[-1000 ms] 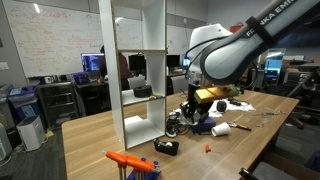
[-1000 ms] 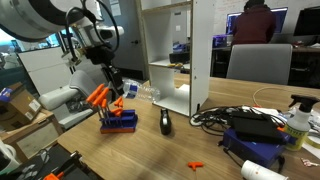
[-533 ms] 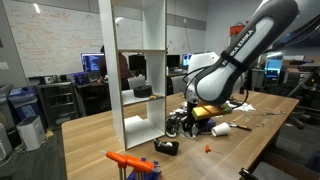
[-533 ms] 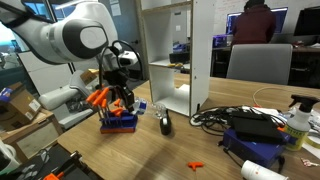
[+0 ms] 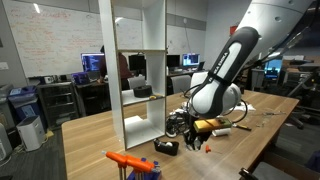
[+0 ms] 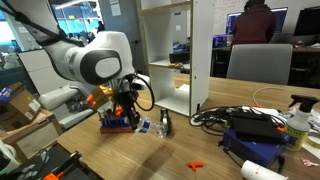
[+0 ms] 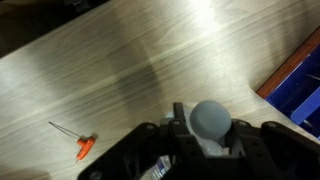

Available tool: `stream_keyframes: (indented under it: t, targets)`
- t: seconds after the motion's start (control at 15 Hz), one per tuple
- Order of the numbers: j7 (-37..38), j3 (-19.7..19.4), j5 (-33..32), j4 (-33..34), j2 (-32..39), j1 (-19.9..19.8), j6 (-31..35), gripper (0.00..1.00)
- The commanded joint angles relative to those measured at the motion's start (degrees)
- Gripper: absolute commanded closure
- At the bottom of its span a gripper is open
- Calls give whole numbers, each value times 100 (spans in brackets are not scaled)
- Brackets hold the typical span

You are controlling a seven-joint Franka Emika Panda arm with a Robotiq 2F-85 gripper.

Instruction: Remove the bottle from the shelf and put it on the table.

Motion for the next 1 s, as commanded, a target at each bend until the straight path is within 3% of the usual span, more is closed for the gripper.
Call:
stream_keyframes:
  t: [0.0,0.13,0.2,0.27,0.33,0.73,0.93]
  targets:
    - [-455,-123,481,178,327,100,148,93]
    - [-609,-126,675,236,397,106,98,88]
    - [-677,-122,781,268,417,106,53,77]
    - [-747,-124,845,296,445,102,49,49]
    - [-803,-120,955,330,449,94,-4,48]
    - [-1014,-134,1283,440,485,73,-106,3]
    - [-1093,-144,1369,468,486,67,-156,0]
